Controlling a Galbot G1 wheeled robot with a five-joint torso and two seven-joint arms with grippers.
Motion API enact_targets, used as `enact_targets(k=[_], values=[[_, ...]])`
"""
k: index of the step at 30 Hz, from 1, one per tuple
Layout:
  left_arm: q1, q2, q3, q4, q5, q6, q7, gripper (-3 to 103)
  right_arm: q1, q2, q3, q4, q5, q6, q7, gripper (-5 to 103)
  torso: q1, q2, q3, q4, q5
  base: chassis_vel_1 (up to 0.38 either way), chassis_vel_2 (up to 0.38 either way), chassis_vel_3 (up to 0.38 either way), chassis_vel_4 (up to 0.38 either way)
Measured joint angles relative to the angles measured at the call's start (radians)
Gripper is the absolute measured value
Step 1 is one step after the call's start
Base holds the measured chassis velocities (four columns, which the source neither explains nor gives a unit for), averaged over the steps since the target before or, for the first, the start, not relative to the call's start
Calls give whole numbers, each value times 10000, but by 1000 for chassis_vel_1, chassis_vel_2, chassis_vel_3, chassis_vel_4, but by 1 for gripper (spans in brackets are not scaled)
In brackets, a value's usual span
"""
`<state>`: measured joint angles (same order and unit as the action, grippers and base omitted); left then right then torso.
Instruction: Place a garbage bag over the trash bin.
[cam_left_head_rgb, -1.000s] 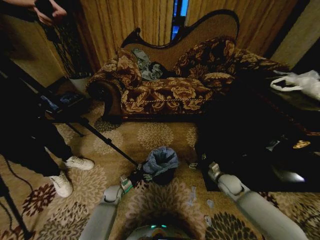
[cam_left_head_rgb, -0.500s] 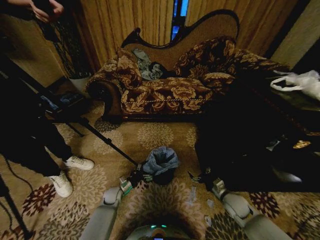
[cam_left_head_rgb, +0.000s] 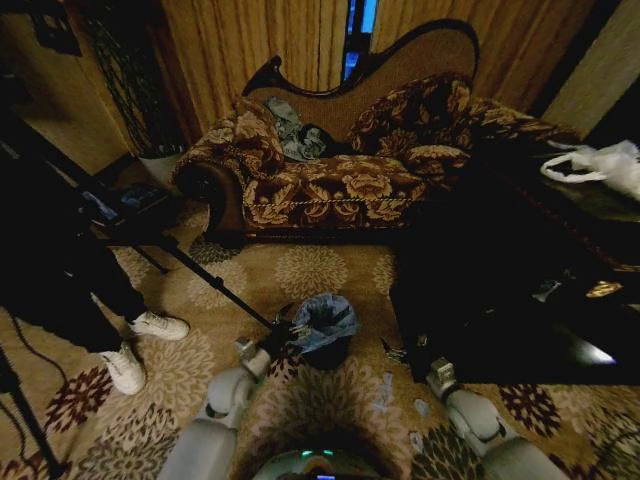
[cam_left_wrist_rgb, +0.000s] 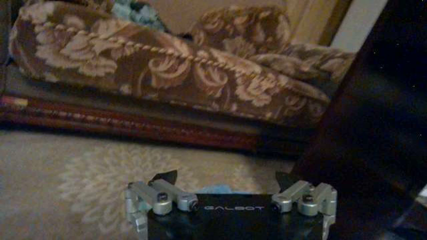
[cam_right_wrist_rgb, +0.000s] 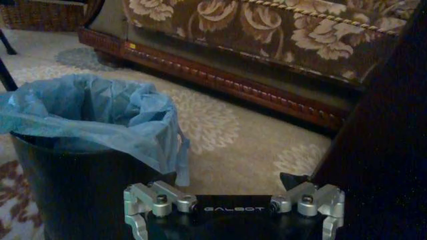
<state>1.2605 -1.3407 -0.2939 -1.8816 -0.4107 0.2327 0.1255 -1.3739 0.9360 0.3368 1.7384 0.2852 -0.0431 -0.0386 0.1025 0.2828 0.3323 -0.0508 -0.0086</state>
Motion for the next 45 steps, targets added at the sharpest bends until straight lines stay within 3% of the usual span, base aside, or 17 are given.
enact_targets(k=[1,4,5,9,10,13,14,16,20,24,28,33,39,41,43,45], values=[[0,0,0,0,0,0,0,97,0,0,0,0,0,0,0,100,0,0,0,0,0,0,0,0,0],[-435,30,643,20,-362,807,-833,100,-63,77,89,-55,-72,144,2,100,0,0,1,0,1,0,0,0,0],[-435,30,643,20,-362,807,-833,100,-63,77,89,-55,-72,144,2,100,0,0,1,0,1,0,0,0,0],[-1041,269,1818,34,-639,1958,-692,100,-103,183,282,-134,-131,290,-7,100,0,0,1,0,1,0,0,0,0],[-1041,269,1818,34,-639,1958,-692,100,-103,183,282,-134,-131,290,-7,100,0,0,1,0,1,0,0,0,0],[-1353,483,2619,-119,-642,3068,-897,100,-88,240,406,-224,-155,414,-44,100,1,0,1,-1,2,0,0,0,0],[-1353,483,2619,-119,-642,3068,-897,100,-88,240,406,-224,-155,414,-44,100,1,0,1,-1,2,0,0,0,0],[-1571,554,3006,-220,-656,3828,-1457,100,-107,270,518,-291,-193,522,-98,100,1,0,1,0,1,0,0,0,0],[-1823,560,3090,-286,-690,4536,-1996,100,-167,279,655,-431,-209,720,-149,100,2,0,1,0,2,0,0,0,0],[-1960,645,2942,-292,-692,4773,-2196,100,-201,289,761,-630,-228,955,-231,100,2,0,1,-1,1,0,0,0,0],[-2104,726,2706,33,-698,4822,-1879,103,-186,310,768,-730,-230,1069,-253,100,1,0,1,0,1,0,0,0,0],[-2202,661,2670,484,-751,4739,-1596,93,-110,306,665,-779,-228,1114,-253,100,2,0,1,0,1,0,0,0,0],[-2361,476,2842,1053,-632,4634,-1358,69,-43,218,598,-777,-210,1119,-254,100,1,0,1,0,0,0,0,0,0],[-2364,461,2878,1111,-618,4607,-1358,69,-46,213,600,-780,-210,1122,-254,100,1,0,1,0,0,0,0,0,0],[-2387,443,2952,1273,-595,4568,-1351,53,-77,200,612,-779,-210,1141,-254,100,1,0,0,0,0,0,0,0,0],[-2403,444,2970,1323,-590,4564,-1331,53,-94,199,621,-770,-210,1149,-255,100,1,0,0,0,1,0,0,0,0]])
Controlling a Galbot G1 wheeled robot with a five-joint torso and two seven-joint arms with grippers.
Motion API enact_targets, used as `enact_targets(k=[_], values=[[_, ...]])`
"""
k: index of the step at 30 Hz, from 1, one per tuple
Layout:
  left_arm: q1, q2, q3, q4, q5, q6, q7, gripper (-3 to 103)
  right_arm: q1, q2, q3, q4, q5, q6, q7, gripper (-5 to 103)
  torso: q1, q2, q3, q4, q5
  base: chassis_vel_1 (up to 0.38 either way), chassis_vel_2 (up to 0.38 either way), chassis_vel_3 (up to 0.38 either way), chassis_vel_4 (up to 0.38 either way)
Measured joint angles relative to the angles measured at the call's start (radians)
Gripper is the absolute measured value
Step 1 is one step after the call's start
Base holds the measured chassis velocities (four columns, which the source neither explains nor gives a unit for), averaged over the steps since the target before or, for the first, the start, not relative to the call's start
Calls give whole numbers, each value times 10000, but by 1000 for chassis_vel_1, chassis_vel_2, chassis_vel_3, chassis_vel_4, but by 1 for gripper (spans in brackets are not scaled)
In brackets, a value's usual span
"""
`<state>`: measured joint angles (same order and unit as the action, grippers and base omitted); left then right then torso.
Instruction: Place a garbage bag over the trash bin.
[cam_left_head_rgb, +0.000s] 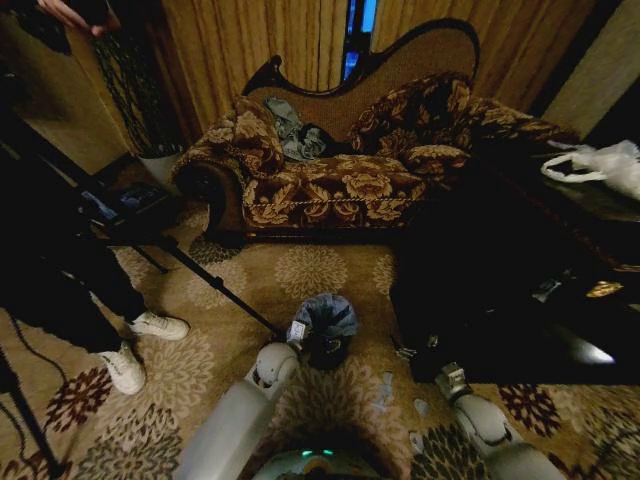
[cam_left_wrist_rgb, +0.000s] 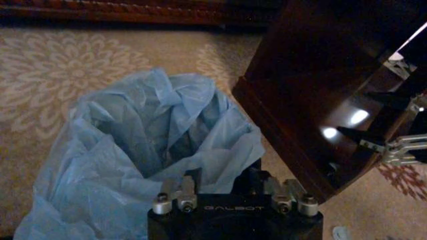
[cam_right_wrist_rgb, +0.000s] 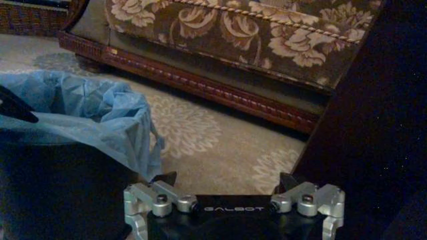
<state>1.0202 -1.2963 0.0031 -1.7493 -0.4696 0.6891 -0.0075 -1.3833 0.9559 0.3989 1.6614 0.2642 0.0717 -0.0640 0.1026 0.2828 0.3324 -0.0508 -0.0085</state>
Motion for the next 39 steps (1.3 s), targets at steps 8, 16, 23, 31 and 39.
enact_targets(k=[8,16,23,31,39], values=[[-71,12,22,184,-10,-10,62,30,16,3,26,6,1,39,2,100,0,0,0,0,0,0,0,0,0],[31,22,19,46,5,-166,105,5,105,6,-104,-85,-19,30,19,100,0,0,0,0,0,0,0,0,0],[56,-52,8,263,87,-296,231,0,168,-108,-175,-88,-16,-29,49,100,0,0,0,0,-1,0,0,0,0],[141,-39,-18,96,96,-402,264,0,144,-128,-199,-104,-29,-62,58,100,0,0,0,0,-1,0,0,0,0],[407,105,-27,-475,57,-442,357,0,181,-74,-295,-147,-84,-96,73,100,-2,0,-1,0,0,0,0,0,0]])
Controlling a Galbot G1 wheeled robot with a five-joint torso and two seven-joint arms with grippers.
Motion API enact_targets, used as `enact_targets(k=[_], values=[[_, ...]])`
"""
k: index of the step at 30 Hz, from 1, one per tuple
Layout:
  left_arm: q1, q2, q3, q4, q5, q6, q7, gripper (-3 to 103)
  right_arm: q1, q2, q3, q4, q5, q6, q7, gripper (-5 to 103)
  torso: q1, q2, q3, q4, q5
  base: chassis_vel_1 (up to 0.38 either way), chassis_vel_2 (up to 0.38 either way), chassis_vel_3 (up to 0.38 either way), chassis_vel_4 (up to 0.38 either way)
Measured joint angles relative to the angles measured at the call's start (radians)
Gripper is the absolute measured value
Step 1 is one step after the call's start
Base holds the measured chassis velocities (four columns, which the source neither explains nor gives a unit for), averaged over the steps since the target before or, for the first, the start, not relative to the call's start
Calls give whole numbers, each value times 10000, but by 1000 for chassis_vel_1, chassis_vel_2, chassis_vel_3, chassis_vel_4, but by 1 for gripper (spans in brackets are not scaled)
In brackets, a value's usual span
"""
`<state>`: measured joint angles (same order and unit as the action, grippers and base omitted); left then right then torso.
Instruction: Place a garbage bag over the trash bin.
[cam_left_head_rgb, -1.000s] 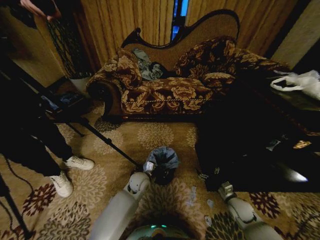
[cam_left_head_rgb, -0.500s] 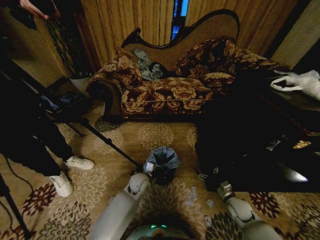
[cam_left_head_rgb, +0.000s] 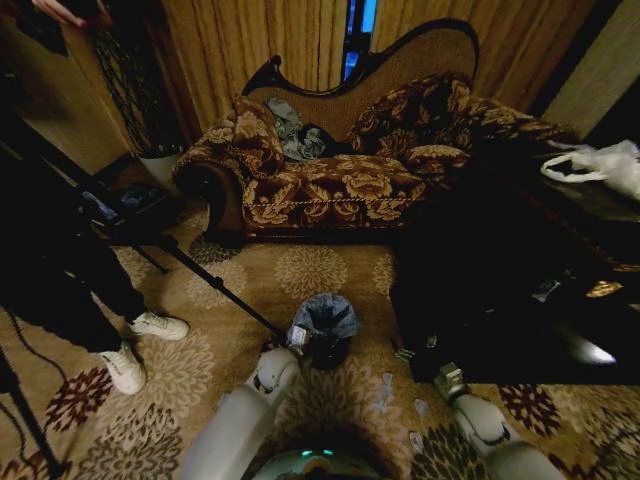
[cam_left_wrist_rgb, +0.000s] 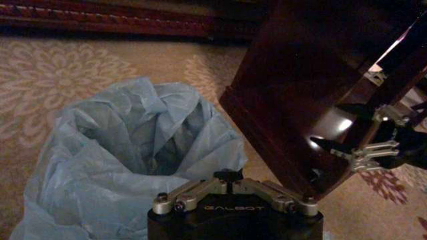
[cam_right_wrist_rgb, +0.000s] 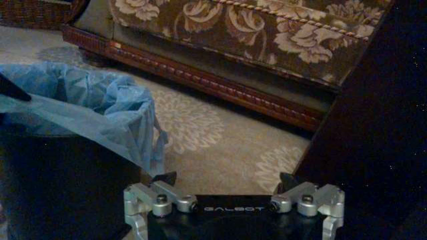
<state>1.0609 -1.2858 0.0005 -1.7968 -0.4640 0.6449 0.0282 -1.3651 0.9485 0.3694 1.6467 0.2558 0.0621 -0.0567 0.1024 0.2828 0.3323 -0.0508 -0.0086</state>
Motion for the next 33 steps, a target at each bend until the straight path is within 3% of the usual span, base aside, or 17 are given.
enact_targets(k=[20,33], values=[[82,-328,566,1092,611,-411,541,0,28,-24,-130,114,39,15,-69,100,1,0,0,0,0,0,0,0,0],[171,-467,457,2421,1582,-1030,917,0,-20,-29,-77,221,52,69,-58,100,2,0,0,-1,-1,0,0,0,0]])
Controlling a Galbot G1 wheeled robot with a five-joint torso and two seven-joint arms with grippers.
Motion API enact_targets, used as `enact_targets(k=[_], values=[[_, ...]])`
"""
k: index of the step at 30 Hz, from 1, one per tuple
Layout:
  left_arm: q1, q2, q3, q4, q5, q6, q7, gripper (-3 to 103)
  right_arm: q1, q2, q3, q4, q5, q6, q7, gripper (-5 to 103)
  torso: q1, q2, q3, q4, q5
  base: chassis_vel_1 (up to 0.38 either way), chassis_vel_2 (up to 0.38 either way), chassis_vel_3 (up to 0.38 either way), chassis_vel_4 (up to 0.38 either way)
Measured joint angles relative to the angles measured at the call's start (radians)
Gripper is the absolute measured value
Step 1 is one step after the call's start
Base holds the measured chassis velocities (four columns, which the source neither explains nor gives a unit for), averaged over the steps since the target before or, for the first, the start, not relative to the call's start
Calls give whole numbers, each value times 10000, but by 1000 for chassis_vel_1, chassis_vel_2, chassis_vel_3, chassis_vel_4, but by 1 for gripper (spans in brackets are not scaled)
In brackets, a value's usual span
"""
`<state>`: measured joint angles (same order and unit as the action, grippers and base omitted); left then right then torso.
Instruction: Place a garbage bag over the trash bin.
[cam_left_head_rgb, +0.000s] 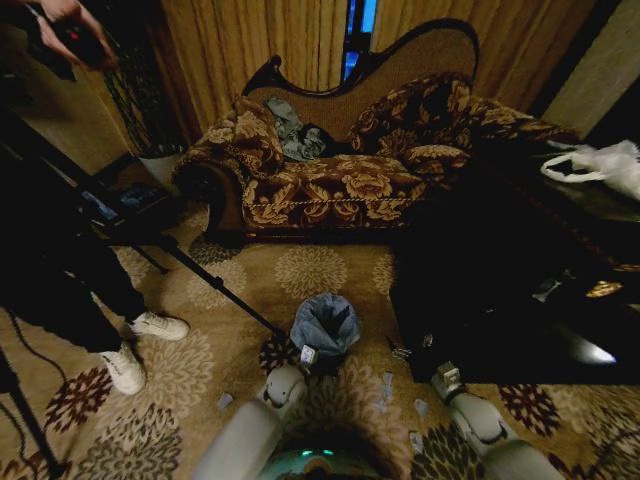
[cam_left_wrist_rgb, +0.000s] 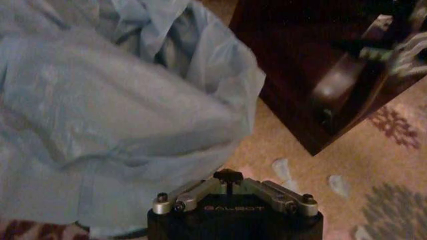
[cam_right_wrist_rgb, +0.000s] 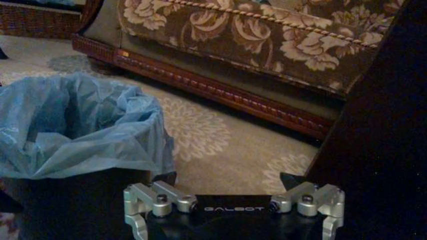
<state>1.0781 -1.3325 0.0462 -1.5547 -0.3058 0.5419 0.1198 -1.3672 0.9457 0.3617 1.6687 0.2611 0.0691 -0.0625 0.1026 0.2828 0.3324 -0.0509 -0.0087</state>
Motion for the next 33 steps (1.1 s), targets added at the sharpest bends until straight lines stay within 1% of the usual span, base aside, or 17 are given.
enact_targets(k=[2,7,8,9,11,14,15,17,18,20,21,23,24,28,30,32,33], values=[[78,-2,-71,18,72,-210,42,0,-32,0,19,5,-6,9,-12,100,0,0,0,0,1,0,0,0,0],[239,53,-136,-284,-6,-311,129,0,-16,42,10,5,-16,9,-14,100,0,0,0,0,0,0,0,0,0],[293,88,-151,-392,-15,-352,190,-2,-3,56,-6,5,-17,9,-13,100,0,0,0,0,0,0,0,0,0],[370,144,-198,-571,-59,-440,445,3,15,74,-24,5,-18,7,-14,100,0,0,0,0,1,0,0,0,0],[419,195,-222,-697,-109,-574,646,3,28,80,-31,5,-23,7,-13,100,0,0,0,1,1,0,0,0,0],[614,340,-339,-1260,-335,-718,764,19,30,92,-29,1,-56,15,-18,100,0,0,0,0,1,0,0,0,0],[614,340,-339,-1260,-335,-718,764,19,30,92,-29,1,-56,15,-18,100,0,0,0,0,1,0,0,0,0],[730,426,-410,-1610,-467,-562,597,30,17,109,0,-23,-84,43,-37,100,0,0,0,0,0,0,0,0,0],[730,426,-410,-1610,-467,-562,597,30,17,109,0,-23,-84,43,-37,100,0,0,0,0,0,0,0,0,0],[813,506,-473,-1878,-520,-483,552,41,-1,126,6,-46,-115,77,-58,100,0,0,0,0,1,0,0,0,0],[854,532,-515,-1994,-545,-422,537,41,-5,133,9,-56,-128,85,-69,100,0,0,0,0,0,0,0,0,0],[1030,575,-669,-2407,-670,-159,407,52,-6,185,20,-103,-169,104,-71,100,0,0,0,0,1,0,0,0,0],[1030,575,-669,-2407,-670,-159,407,52,-6,185,20,-103,-169,104,-71,100,0,0,0,0,1,0,0,0,0],[1410,586,-762,-2852,-788,208,2,74,28,258,-12,-221,-280,163,-71,100,0,0,0,0,1,0,0,0,0],[1482,585,-761,-2916,-792,230,-50,74,32,271,-29,-236,-290,165,-71,100,0,0,0,1,1,0,0,0,0],[1727,582,-752,-3183,-800,296,-305,84,49,315,-81,-293,-318,185,-71,100,0,0,0,0,0,0,0,0,0],[1727,582,-752,-3183,-800,296,-305,84,49,315,-81,-293,-318,185,-71,100,0,0,0,0,0,0,0,0,0]])
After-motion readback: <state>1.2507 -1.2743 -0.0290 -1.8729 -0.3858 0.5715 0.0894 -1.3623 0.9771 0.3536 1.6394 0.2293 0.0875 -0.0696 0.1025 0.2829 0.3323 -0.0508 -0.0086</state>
